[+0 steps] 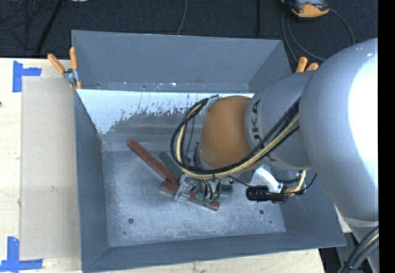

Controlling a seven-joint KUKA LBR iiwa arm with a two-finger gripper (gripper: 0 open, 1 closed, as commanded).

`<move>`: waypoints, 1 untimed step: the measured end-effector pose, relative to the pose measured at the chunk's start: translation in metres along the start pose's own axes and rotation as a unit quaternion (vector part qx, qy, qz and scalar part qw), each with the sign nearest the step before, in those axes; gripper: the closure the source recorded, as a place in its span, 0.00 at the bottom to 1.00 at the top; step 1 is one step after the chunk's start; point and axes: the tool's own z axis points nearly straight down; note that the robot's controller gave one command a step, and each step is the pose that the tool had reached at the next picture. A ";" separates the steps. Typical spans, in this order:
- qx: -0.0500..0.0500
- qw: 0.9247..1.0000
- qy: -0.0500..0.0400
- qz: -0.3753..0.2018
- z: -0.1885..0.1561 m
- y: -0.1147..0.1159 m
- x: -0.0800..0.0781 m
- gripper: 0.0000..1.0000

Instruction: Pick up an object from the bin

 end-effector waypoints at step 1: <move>0.000 1.000 0.000 0.001 0.000 0.000 0.000 1.00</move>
Offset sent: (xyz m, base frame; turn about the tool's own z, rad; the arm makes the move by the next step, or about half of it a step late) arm 0.0001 0.0000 0.0580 -0.0002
